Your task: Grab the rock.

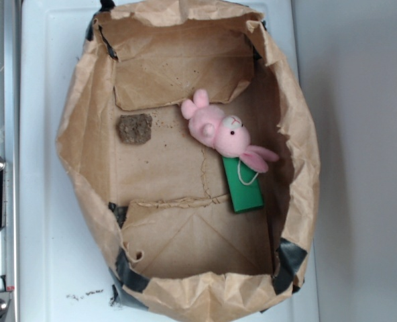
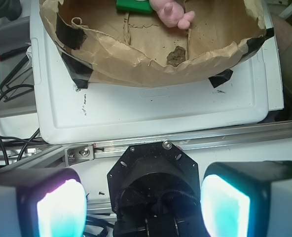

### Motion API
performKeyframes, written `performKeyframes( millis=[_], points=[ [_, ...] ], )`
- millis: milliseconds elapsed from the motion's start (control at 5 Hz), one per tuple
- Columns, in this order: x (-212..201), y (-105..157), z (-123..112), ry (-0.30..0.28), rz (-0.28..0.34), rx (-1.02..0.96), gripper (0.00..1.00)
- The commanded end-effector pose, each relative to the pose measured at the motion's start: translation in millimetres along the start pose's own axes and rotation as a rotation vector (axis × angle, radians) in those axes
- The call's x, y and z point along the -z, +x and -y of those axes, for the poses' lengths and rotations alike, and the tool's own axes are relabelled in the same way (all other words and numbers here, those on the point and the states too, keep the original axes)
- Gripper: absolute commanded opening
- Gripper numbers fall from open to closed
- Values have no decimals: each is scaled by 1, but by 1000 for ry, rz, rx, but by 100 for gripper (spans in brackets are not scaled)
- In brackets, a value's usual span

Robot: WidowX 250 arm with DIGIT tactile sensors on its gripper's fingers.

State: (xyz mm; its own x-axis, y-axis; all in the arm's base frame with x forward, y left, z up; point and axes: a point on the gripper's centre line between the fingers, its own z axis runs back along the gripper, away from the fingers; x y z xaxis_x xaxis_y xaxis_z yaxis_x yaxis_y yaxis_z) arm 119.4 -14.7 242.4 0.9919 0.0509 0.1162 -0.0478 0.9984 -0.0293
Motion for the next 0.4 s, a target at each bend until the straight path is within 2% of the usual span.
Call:
performKeyframes(
  millis=[0,200],
  points=[
    [0,0,0,0,0,0,100],
    [3,51,-11,-41,17,6,100]
  ],
)
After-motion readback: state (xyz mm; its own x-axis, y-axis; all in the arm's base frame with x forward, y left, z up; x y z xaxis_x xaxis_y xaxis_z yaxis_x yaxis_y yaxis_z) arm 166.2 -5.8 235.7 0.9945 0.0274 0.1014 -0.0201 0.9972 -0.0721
